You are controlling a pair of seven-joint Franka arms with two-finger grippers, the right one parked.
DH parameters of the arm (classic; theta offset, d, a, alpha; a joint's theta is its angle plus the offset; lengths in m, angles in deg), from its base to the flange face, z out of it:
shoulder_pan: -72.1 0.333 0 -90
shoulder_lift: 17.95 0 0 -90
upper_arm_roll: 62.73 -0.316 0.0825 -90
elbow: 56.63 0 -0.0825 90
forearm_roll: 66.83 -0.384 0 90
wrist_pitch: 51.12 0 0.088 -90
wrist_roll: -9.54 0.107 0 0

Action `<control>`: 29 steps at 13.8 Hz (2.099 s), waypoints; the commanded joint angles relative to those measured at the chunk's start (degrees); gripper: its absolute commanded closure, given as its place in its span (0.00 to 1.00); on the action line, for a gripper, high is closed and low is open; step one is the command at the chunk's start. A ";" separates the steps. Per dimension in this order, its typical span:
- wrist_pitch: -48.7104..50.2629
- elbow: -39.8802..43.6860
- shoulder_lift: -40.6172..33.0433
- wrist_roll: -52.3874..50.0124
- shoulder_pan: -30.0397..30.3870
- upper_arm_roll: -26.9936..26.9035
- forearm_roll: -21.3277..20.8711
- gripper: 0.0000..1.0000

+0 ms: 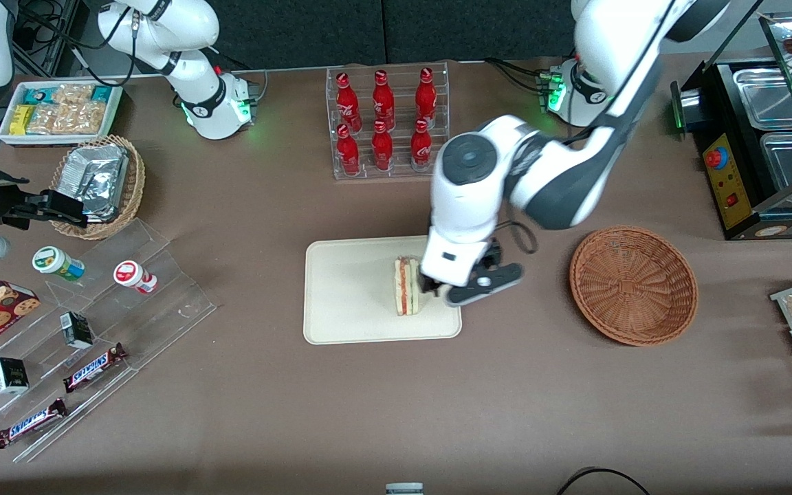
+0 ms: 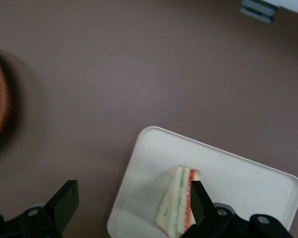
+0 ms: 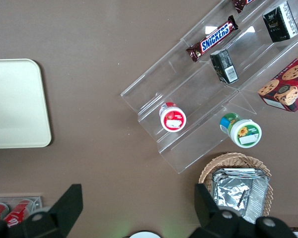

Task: Place sandwich from basket to tray

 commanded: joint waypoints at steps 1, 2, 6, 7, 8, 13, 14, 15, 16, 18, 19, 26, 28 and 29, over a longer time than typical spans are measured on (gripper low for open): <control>4.18 -1.22 -4.51 0.38 3.06 0.30 1.62 0.01; 5.67 -1.22 -6.36 1.51 4.37 0.30 2.59 0.01; 14.28 -1.22 -13.31 15.28 11.75 0.12 8.47 0.01; 16.04 -1.22 -14.54 18.28 13.68 0.12 9.53 0.01; 17.28 -1.22 -15.60 20.66 14.83 0.12 10.67 0.01; 23.87 -1.22 -20.70 30.07 19.05 0.03 12.52 0.01; 25.10 -1.31 -21.92 32.18 20.20 0.03 13.66 0.01; 25.89 -1.31 -23.07 34.37 21.77 -0.05 14.97 0.01; 26.68 -1.31 -24.21 36.66 21.70 -0.84 15.68 0.01; 29.41 -1.48 -26.93 41.93 18.56 -7.84 18.92 0.01; 29.94 -1.83 -28.60 45.17 16.45 -12.84 20.42 0.01; 32.85 -10.79 -37.13 59.97 12.74 -26.41 21.76 0.01; 32.23 -11.85 -37.67 60.32 12.74 -26.86 21.58 0.01; 32.14 -12.64 -37.67 60.93 12.82 -27.04 21.06 0.01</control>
